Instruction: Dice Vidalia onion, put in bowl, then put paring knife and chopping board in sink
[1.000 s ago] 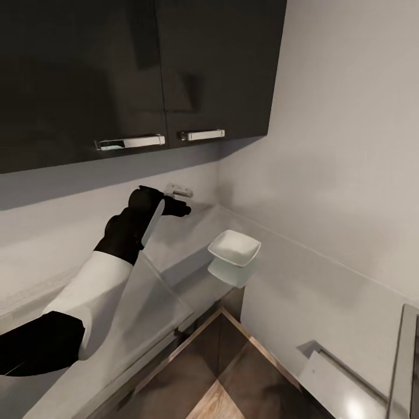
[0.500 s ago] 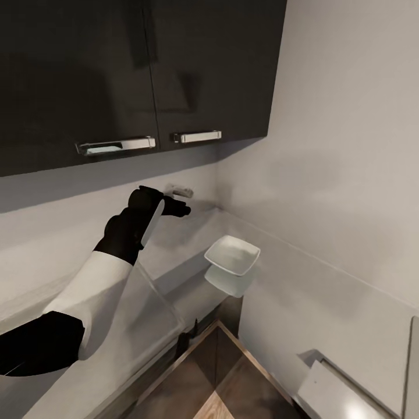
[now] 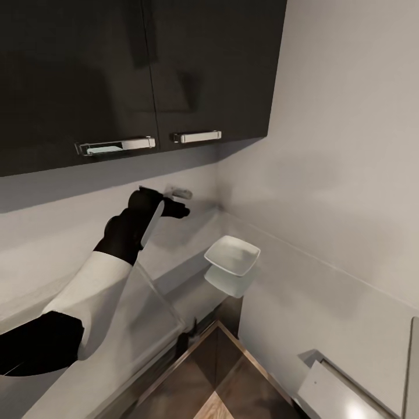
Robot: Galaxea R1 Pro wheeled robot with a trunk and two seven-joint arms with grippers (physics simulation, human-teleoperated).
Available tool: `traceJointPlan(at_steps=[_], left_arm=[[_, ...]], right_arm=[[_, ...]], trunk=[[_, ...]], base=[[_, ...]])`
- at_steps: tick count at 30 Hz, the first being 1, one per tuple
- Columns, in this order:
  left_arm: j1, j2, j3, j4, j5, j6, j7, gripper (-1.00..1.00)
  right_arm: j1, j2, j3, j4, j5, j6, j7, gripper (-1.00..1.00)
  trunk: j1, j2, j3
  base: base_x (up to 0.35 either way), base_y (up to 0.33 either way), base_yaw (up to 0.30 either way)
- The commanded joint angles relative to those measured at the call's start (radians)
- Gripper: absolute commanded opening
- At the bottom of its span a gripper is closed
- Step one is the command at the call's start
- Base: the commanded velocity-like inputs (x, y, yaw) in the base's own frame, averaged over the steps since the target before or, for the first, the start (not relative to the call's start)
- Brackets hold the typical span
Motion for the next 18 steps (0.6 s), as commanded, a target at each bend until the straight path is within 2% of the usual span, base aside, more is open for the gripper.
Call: traceJointPlan(at_steps=[1,9,18], left_arm=[[-0.001,0.002,0.000,0.008,-0.003,0.003,-0.003,1.00],[-0.001,0.009,0.001,0.078,0.002,0.002,-0.008,1.00],[0.000,-0.001,0.001,0.090,0.008,0.003,-0.030,1.00]], right_arm=[[0.000,0.000,-0.006,-0.002,0.000,-0.004,-0.001,1.00],[0.000,0.001,-0.006,-0.002,-0.001,-0.006,-0.001,1.00],[0.000,0.001,-0.006,-0.002,-0.001,-0.007,-0.001,1.00]], trunk=[[0.001,-0.002,-0.002],[0.001,-0.002,-0.002],[0.001,-0.002,-0.009]], base=[[0.000,0.000,0.000],[0.000,0.000,0.000],[0.000,0.000,0.000]])
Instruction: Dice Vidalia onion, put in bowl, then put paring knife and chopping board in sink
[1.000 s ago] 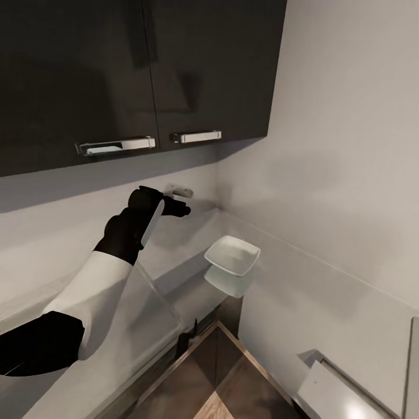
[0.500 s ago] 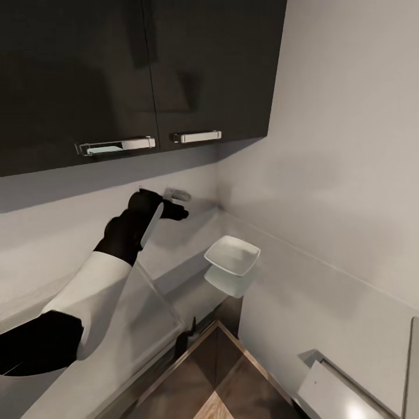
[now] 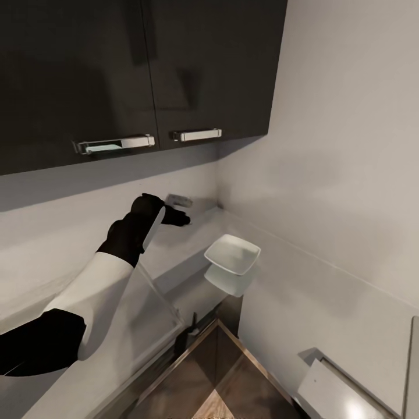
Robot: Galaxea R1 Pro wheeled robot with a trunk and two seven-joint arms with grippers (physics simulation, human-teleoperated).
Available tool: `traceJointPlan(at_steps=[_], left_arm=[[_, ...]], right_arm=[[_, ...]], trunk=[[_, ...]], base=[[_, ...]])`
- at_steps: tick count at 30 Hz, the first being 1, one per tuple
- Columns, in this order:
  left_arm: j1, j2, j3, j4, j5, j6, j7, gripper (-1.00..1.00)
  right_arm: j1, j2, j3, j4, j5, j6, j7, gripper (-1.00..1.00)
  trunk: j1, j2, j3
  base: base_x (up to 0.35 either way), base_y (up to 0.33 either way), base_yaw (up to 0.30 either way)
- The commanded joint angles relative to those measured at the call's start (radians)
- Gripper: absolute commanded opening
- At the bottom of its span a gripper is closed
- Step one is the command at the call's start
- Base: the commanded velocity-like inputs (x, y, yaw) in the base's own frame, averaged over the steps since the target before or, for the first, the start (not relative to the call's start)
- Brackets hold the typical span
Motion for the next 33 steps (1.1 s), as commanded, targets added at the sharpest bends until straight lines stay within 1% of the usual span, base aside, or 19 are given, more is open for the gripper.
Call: traceJointPlan(at_steps=[1,4,7,29,33], left_arm=[[-0.001,0.000,0.000,-0.001,-0.002,0.004,-0.011,1.00],[0.000,-0.001,0.000,-0.001,-0.003,0.004,-0.067,1.00],[0.000,-0.001,0.000,-0.002,-0.003,0.004,-0.080,1.00],[0.000,0.000,0.000,-0.001,-0.003,-0.005,-0.091,1.00],[0.000,0.000,0.000,0.000,-0.003,-0.005,-0.091,1.00]], right_arm=[[0.000,0.000,-0.006,-0.002,0.000,-0.003,-0.001,1.00],[0.000,0.000,-0.006,-0.002,0.000,-0.003,-0.001,1.00],[0.000,0.000,-0.006,-0.002,0.000,-0.003,-0.001,1.00],[0.000,0.002,-0.006,-0.002,0.000,-0.003,0.000,1.00],[0.000,0.002,-0.006,-0.002,0.000,-0.003,0.000,1.00]], trunk=[[0.001,-0.002,-0.003],[0.001,-0.002,-0.008],[0.001,-0.002,-0.013],[0.001,-0.002,-0.048],[0.001,-0.002,-0.055]], base=[[0.000,0.000,0.000],[0.000,0.000,0.000],[0.000,0.000,0.000],[0.000,0.000,0.000],[0.074,-0.028,0.000]])
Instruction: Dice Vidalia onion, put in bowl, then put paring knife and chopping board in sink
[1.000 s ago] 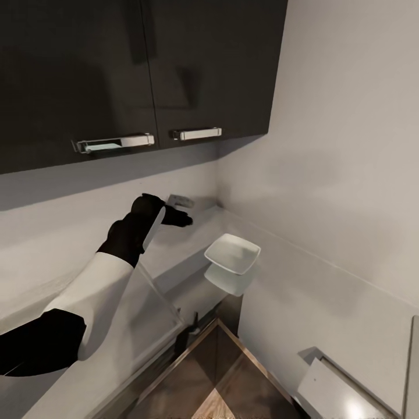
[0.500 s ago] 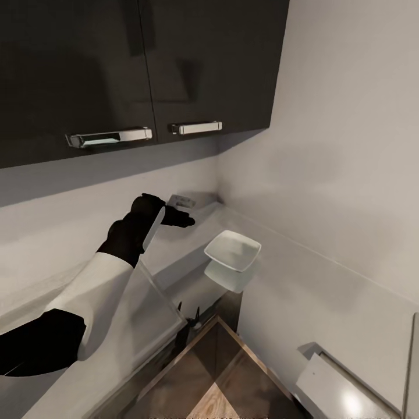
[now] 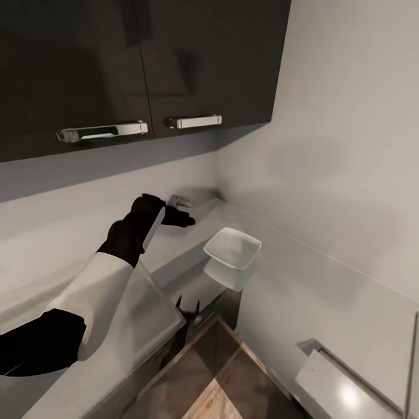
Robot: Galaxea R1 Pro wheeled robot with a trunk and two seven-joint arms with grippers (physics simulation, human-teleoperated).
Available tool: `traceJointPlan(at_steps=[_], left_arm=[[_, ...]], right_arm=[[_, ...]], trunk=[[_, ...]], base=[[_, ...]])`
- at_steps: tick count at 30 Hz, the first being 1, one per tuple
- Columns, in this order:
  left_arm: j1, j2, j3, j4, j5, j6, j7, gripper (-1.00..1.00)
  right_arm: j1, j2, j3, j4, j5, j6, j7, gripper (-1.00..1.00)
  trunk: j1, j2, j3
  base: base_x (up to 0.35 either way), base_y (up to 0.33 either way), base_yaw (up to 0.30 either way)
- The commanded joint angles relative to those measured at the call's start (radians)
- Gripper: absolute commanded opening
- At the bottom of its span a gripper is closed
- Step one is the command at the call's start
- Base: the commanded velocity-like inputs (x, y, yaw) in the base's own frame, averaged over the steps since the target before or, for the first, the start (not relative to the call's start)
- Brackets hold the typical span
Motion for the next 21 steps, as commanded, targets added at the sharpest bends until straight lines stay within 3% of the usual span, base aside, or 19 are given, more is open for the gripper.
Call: traceJointPlan(at_steps=[1,13,21], left_arm=[[-0.001,0.000,-0.001,0.000,-0.001,0.004,-0.002,1.00],[0.000,-0.007,-0.001,0.011,-0.001,-0.001,-0.002,1.00],[0.001,-0.023,-0.001,0.006,0.000,-0.043,-0.005,1.00]], right_arm=[[0.000,0.000,-0.006,-0.002,0.000,-0.003,-0.001,1.00],[0.000,0.000,-0.006,-0.002,0.000,-0.004,-0.001,1.00],[0.000,0.000,-0.006,-0.002,0.000,-0.003,0.000,1.00]], trunk=[[0.001,-0.002,-0.003],[0.001,-0.002,-0.023],[0.001,-0.002,-0.036]], base=[[0.097,-0.051,0.000],[0.017,-0.009,0.000],[0.000,0.000,0.000]])
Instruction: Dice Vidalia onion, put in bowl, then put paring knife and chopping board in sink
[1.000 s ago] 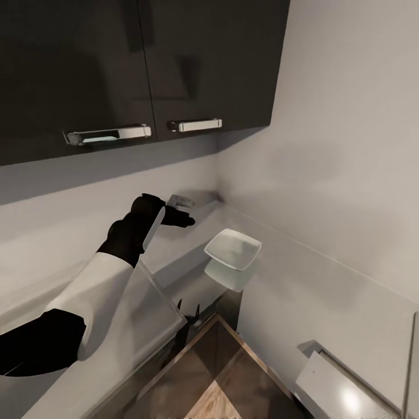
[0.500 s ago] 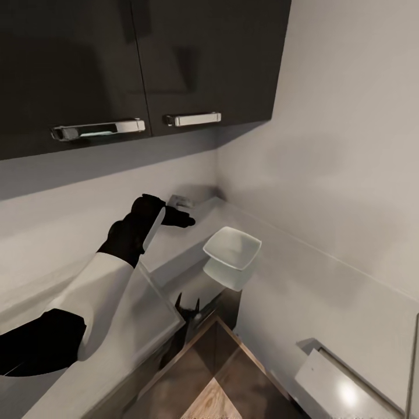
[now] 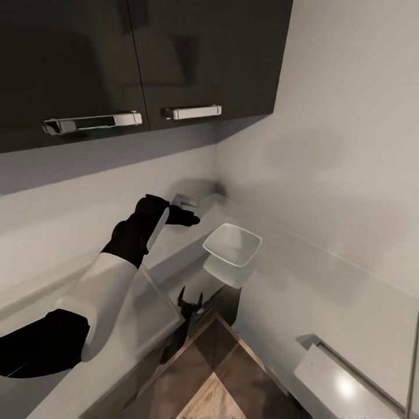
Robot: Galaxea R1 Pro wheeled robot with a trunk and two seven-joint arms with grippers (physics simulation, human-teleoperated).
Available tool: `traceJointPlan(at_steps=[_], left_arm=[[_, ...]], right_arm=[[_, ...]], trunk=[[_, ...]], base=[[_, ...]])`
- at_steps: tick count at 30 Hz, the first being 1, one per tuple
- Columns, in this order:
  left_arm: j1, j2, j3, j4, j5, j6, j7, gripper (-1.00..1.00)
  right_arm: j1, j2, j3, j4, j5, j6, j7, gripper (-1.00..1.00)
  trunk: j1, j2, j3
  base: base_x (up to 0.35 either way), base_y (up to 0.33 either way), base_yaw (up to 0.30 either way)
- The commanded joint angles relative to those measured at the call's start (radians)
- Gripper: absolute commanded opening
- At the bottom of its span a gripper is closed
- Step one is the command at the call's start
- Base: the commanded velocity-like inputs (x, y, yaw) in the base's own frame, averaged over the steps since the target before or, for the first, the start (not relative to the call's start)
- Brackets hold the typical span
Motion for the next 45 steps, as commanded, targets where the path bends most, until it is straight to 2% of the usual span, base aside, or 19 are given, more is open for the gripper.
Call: traceJointPlan(at_steps=[1,4,11,22,27,33,45], left_arm=[[-0.001,0.000,-0.001,-0.002,-0.001,0.002,-0.002,1.00],[-0.001,-0.002,-0.001,-0.005,-0.001,0.000,-0.008,1.00],[-0.001,-0.004,-0.001,-0.008,-0.003,-0.004,-0.080,1.00],[-0.001,-0.005,-0.001,-0.007,-0.002,-0.006,-0.097,1.00],[-0.001,-0.005,-0.001,0.000,-0.001,-0.059,-0.100,1.00],[-0.001,-0.004,0.000,0.002,-0.002,-0.081,-0.167,1.00],[-0.001,-0.004,-0.001,0.005,-0.003,-0.083,-0.185,1.00]], right_arm=[[0.000,0.000,-0.006,-0.002,0.000,-0.003,-0.001,1.00],[0.000,0.000,-0.006,-0.002,0.000,-0.003,-0.001,1.00],[0.000,0.000,-0.006,-0.002,0.000,-0.003,-0.001,1.00],[0.000,0.000,-0.006,-0.002,0.000,-0.003,-0.001,1.00],[0.000,0.000,-0.006,-0.002,0.000,-0.003,-0.001,1.00],[0.000,0.000,-0.006,-0.002,0.000,-0.003,-0.001,1.00],[0.000,0.000,-0.006,-0.002,0.000,-0.003,-0.001,1.00]], trunk=[[0.001,-0.002,-0.003],[0.001,-0.002,-0.008],[0.001,-0.002,-0.019],[0.001,-0.002,-0.037],[0.001,-0.002,-0.045],[0.001,-0.002,-0.055],[0.001,-0.002,-0.074]], base=[[0.000,0.000,0.000],[0.000,0.000,0.000],[0.000,0.000,0.000],[0.000,0.000,0.000],[0.000,0.000,0.000],[0.000,0.000,0.000],[0.000,0.000,0.000]])
